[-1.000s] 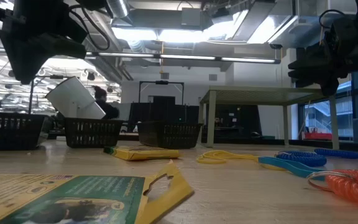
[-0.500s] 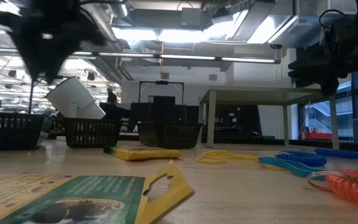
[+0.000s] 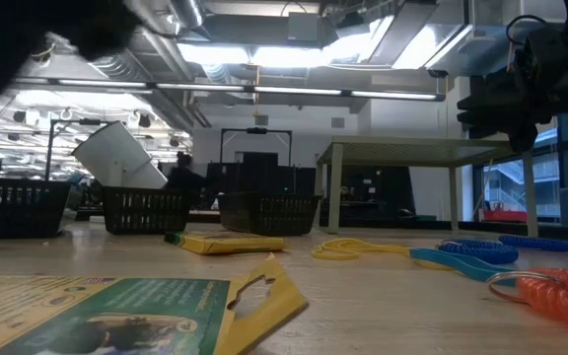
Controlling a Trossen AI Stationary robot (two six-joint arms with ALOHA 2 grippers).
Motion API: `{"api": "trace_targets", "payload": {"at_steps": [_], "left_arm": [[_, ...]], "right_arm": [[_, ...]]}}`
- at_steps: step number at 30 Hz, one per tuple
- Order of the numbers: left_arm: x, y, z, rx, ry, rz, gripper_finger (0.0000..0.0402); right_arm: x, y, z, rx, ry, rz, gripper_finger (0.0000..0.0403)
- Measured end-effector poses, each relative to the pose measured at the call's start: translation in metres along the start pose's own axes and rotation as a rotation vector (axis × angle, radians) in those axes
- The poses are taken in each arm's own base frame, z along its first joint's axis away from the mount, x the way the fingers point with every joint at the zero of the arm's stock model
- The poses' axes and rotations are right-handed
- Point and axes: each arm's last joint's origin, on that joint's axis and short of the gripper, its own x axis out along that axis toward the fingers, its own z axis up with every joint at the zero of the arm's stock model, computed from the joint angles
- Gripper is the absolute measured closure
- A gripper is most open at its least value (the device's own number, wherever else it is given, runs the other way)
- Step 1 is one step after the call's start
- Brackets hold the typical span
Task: Pick & Place Office Desk Supplies
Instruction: Put the green spring keychain into the middle black basket
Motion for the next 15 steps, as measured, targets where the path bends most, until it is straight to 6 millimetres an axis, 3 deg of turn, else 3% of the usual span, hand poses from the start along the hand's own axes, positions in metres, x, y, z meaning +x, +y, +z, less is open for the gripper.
{"api": "trace_targets", "payload": {"at_steps": [9,15], "left_arm": [[0.027,0.017,-0.049,-0.174,0.032,0.076,0.027],[0.054,0.015,-0.067,-0.161,0.061,0.059,0.027]], "right_arm": [[0.0,0.0,0.0,0.0,0.0,0.0,0.0272],[0.0,0.0,0.0,0.0,0.0,0.001,0.0272]]}}
